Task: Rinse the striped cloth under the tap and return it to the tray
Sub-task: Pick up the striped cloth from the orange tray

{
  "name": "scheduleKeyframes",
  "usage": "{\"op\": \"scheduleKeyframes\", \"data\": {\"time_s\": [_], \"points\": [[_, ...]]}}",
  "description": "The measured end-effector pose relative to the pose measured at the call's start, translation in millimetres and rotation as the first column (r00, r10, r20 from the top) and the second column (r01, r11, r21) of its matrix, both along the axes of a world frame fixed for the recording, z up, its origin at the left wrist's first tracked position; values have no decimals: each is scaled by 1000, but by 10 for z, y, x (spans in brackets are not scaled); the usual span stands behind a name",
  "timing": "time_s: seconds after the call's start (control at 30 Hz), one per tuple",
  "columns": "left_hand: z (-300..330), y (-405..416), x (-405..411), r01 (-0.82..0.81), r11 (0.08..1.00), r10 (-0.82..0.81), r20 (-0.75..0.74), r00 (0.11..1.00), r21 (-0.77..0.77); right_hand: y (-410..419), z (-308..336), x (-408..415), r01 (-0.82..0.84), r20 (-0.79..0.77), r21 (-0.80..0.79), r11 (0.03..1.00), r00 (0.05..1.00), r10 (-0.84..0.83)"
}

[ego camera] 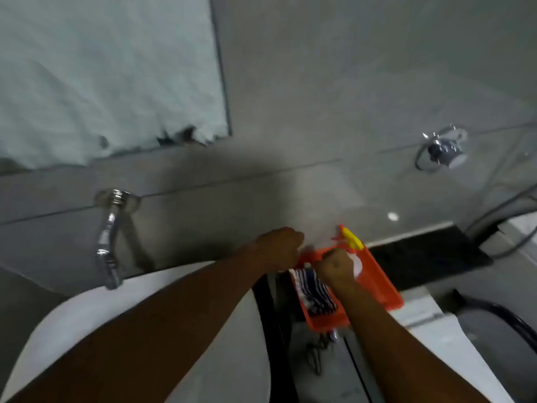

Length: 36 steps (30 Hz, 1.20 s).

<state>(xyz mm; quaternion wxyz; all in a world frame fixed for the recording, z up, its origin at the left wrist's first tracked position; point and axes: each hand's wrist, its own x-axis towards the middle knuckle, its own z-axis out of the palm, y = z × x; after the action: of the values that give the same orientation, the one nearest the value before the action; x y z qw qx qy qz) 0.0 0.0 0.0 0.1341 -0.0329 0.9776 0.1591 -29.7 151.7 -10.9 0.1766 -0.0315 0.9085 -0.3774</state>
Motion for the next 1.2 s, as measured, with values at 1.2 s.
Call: {"op": "scheduleKeyframes", "data": {"time_s": [1.2], "points": [[-630, -173, -573, -538, 553, 433, 332, 838, 636, 358, -591, -852, 81, 391, -407, 910, 916, 93]]}}
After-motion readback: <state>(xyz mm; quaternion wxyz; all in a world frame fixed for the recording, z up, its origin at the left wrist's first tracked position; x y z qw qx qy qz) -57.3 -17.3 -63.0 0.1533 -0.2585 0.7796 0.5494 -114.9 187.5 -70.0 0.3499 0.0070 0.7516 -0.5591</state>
